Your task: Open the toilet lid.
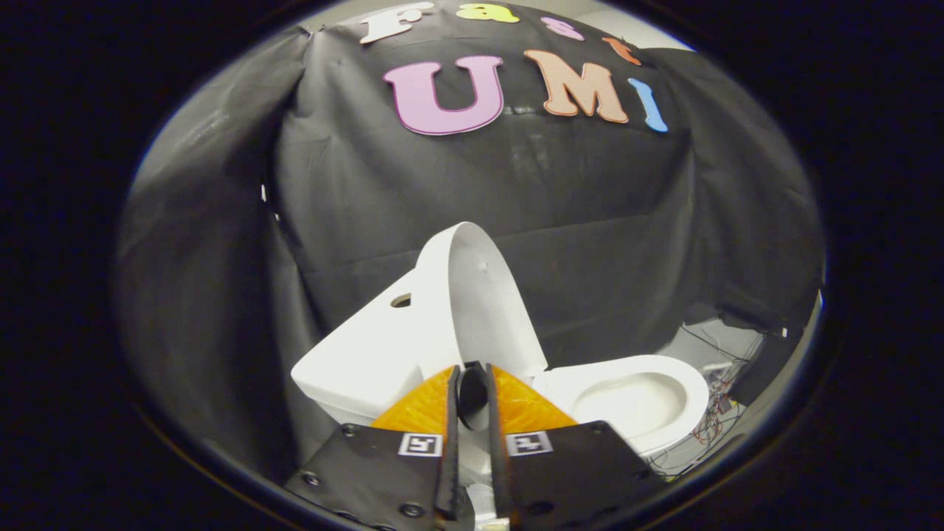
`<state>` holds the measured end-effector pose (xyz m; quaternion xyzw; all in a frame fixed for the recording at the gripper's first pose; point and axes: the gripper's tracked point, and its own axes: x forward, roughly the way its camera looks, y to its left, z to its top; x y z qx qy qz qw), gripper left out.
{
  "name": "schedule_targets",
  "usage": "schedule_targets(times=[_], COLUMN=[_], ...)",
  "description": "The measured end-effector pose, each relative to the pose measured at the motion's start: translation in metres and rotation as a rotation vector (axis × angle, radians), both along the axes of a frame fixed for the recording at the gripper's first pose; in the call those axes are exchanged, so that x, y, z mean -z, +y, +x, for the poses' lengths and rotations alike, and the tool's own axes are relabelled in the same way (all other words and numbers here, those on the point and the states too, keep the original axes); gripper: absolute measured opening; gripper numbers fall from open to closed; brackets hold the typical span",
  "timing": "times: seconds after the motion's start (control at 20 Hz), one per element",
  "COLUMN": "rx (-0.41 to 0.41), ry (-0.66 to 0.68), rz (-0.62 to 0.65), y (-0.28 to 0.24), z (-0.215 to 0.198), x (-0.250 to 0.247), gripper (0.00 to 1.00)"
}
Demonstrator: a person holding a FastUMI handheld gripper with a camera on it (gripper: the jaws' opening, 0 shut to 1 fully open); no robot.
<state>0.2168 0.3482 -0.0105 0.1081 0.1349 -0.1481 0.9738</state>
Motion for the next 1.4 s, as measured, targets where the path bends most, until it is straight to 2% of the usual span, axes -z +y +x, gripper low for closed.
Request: schedule_targets(times=[0.2,0.35,0.5,0.7,0.85,1.1,1.4], rx=[-0.092,-0.155,-0.162,-0.238,-0.253,-0.199,-0.110], ry=[0.002,-0.028,-0.019,0.029,0.014,-0.063,-0.107], rz=[-0.080,-0.057,-0.095,-0.122,-0.132,-0.068,-0.100], y=[0.010,0.013,-0.002,-0.016,-0.034,-0.072,-0.146], z=[-0.001,-0.009,-0.023,-0.040,-0.054,-0.074,-0.109], x=[-0.002,0.000,-0.003,0.005,-0.001,-0.016,-0.032], gripper=[0.54,0.76,0.98,0.98,0.98,0.98,0.98])
